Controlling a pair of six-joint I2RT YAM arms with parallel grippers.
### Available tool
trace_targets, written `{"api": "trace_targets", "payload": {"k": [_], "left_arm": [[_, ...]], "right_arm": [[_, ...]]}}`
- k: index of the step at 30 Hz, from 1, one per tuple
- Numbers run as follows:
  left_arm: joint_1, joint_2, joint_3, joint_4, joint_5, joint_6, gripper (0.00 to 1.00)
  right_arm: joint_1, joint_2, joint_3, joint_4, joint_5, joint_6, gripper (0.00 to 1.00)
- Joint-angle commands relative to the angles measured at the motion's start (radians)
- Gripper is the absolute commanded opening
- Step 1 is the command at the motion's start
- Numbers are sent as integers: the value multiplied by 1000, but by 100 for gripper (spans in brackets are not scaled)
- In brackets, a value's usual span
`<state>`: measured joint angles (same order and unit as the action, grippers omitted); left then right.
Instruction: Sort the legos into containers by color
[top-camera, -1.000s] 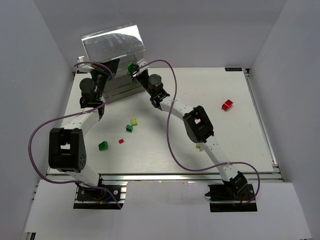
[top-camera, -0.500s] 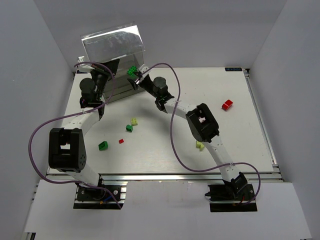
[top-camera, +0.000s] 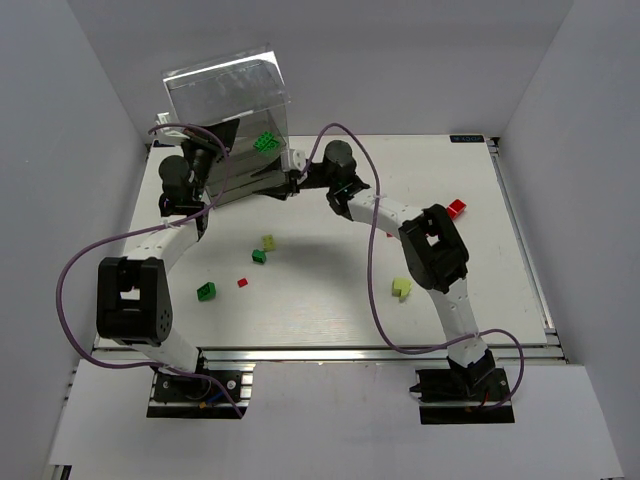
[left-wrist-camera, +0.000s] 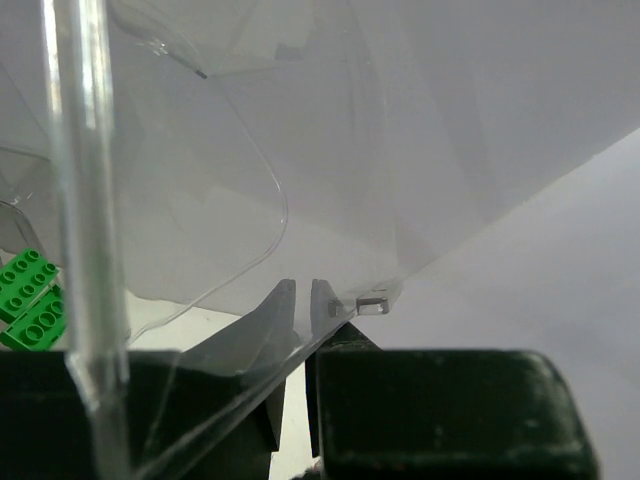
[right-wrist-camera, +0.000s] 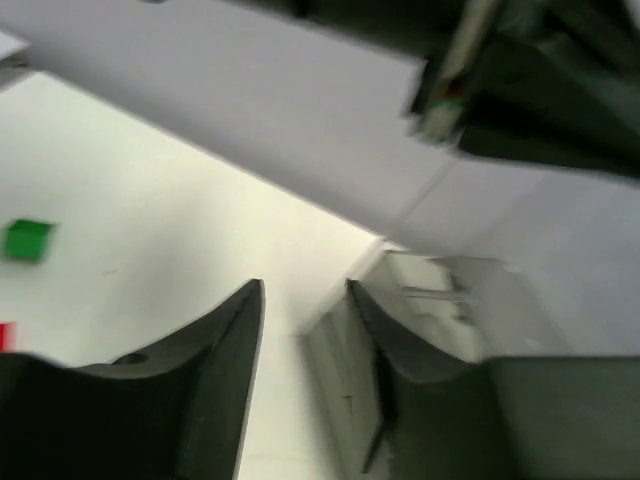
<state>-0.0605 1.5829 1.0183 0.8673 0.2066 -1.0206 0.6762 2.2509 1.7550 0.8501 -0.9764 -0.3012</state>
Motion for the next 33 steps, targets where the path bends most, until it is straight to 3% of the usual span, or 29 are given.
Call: {"api": "trace_targets", "payload": {"k": [1,2,3,5,10,18,27,33], "left_arm": [[10,-86,6,13,17,16,23],[10,-87,5,16,19,14,23],[10,-87,0,19,23,13,22],[10,-95,-4,13,19,14,23],[10,-100,-21,27,16,8,23],[10,-118,-38,21,10,10,23],[10,-142,-57,6,8,17,23],[19,-147,-63,9,10,14,23]], "right_arm": [[-3,-1,-17,-204,-154,-76,48],[-4,4,36,-301,-145,-108,52],[-4,13,67,-547,-127,-259,59],[14,18,124,-847,-33,-519,63],[54,15,127,-1155,106,-779,77],[109,-8,61,-1243,183,-797,79],[177,6,26,-1149,257,-673,76],[195,7,-12,-993,350,-547,74]]}}
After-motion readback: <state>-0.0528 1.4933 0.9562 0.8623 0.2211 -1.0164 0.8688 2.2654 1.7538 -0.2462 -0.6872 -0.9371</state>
